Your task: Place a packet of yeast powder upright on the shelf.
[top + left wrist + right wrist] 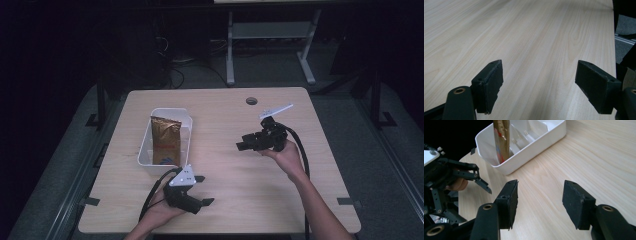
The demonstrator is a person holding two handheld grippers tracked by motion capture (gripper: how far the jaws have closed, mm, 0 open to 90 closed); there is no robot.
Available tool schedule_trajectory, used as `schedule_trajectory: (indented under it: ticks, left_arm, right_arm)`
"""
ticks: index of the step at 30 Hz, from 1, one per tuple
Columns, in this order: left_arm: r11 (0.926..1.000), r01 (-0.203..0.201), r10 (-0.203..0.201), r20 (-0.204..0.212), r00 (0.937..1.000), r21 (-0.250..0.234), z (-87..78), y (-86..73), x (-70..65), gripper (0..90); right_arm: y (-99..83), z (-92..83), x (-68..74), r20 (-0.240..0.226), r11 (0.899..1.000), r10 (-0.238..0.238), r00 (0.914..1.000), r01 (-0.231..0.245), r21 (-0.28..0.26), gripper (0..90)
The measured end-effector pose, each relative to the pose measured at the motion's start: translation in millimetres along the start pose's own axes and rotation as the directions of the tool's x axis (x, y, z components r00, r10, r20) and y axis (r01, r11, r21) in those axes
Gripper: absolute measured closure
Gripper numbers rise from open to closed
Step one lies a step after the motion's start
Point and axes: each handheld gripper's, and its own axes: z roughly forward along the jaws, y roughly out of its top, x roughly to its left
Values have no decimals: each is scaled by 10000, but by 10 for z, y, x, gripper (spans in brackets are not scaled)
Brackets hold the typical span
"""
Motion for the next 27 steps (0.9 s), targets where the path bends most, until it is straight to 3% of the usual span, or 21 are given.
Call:
schedule_trajectory:
  ticks: [27]
  left_arm:
    - [10000,79,-79,-20,10000,-21,14,16,22,218]
  right_arm:
    - [-396,-324,-77,326,9985,488,9983,-479,-258,448]
